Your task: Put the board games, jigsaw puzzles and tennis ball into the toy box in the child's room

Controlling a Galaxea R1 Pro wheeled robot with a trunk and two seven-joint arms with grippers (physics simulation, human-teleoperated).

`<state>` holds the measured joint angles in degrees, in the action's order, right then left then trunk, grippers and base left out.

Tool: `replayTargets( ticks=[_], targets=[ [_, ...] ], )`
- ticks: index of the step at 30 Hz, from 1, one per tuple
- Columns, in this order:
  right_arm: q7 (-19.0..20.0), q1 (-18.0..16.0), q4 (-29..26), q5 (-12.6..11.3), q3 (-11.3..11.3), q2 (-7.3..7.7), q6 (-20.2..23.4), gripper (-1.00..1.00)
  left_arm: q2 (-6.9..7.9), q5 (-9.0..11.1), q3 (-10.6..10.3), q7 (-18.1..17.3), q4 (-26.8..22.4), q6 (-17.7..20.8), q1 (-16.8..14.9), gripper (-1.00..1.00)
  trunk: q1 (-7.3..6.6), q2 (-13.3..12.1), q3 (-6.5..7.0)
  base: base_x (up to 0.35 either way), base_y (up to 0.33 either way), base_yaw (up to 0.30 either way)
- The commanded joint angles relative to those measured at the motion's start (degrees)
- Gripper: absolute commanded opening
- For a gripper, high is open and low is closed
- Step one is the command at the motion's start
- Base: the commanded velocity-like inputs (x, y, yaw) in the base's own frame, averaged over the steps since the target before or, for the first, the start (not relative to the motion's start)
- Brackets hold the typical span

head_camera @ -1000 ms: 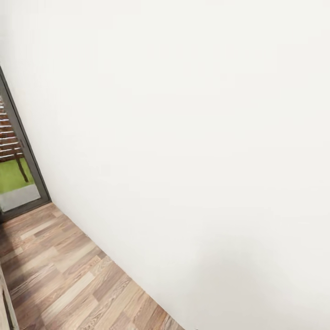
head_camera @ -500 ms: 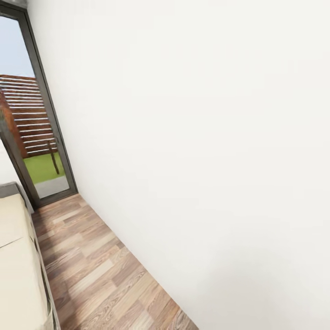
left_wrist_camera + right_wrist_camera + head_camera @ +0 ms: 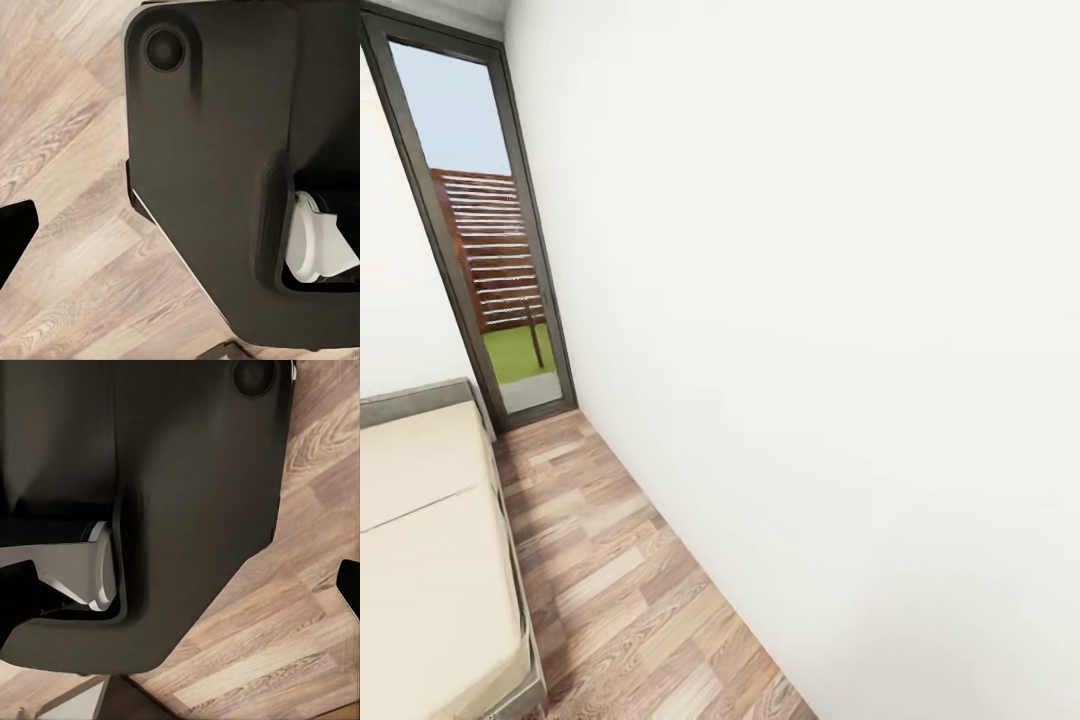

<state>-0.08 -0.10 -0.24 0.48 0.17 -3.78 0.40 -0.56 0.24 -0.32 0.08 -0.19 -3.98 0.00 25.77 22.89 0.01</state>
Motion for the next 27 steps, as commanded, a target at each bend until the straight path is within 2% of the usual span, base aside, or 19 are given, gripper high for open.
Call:
replayTargets(
  ticks=[1, 27],
  targets=[
    [0.0, 0.0, 0.0, 0.0, 0.0, 0.0, 0.0, 1.0, -0.01, 0.0, 0.0, 0.0, 0.0, -0.2, 0.0, 1.0, 0.02, 0.0, -0.01, -0.002, 0.0, 0.275],
    [0.0, 0.0, 0.0, 0.0, 0.0, -0.02, 0.0, 1.0, 0.04, 0.0, 0.0, 0.0, 0.0, -0.3, 0.0, 1.0, 0.02, 0.0, -0.01, 0.0, 0.0, 0.275]
  ],
)
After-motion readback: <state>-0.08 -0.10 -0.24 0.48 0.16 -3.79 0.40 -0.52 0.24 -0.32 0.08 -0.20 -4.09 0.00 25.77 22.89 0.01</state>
